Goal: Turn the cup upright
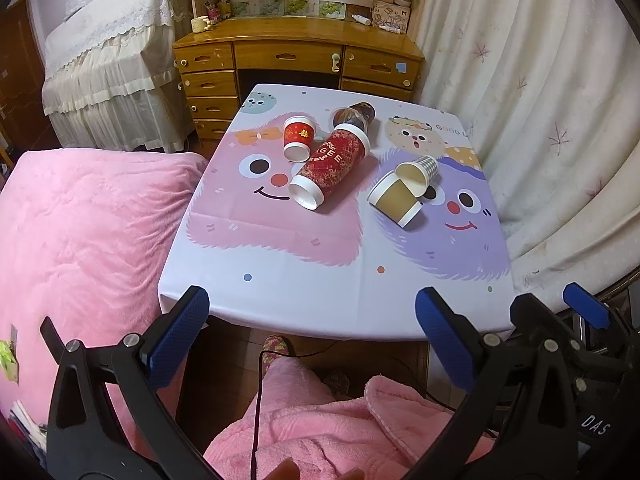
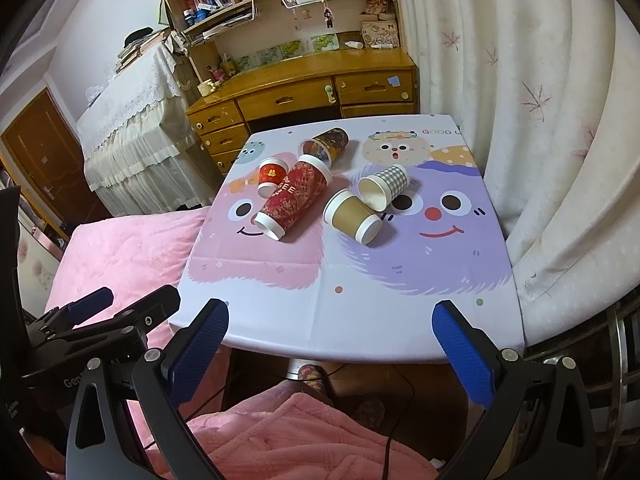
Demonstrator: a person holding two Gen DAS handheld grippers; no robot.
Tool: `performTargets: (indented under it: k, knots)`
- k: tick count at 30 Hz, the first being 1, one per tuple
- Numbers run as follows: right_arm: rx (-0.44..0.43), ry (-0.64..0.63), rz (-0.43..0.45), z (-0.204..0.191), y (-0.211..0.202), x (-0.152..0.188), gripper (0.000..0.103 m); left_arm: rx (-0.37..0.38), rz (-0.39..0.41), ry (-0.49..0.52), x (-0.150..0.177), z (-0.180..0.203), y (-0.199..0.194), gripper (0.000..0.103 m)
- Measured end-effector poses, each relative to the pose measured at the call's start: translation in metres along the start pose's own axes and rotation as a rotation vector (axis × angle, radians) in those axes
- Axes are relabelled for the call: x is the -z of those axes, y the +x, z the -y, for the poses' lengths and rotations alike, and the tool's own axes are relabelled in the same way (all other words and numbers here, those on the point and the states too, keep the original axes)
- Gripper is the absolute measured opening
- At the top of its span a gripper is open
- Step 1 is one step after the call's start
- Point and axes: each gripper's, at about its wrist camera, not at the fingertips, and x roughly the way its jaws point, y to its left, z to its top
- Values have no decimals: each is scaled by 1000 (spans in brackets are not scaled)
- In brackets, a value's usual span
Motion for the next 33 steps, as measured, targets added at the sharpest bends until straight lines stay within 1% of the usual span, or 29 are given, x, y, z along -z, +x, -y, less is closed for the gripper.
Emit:
performTargets:
  k: [6,16,19,22,26,29,31,33]
  knots:
    - [7,13,-13,0,6,-6,103,10,-3,-6,-4,-3,-3,102]
    - [30,17,-73,3,23,-15,103,35,-74,-96,-16,-21,14,102]
    - [48,13,-94,3,30,-14,103,57,-103,-123,-17,-28,25,102]
    - [44,19,-109,4,37,-16,103,35,-119,-136,-21,-34,35,102]
    - [26,13,-106,5,47,-27,103,21,-144,-151,-36,-43,55,102]
    - [36,-21,-93,3,57,-42,103,20,-157,-157,-52,-47,67,102]
    - [17,-32,-98,3,65,-56,103,24,-161,-150,-66,-49,77,102]
    - [1,-36,-105,5,74,-71,103,11,-171,-131,-80,-48,89,102]
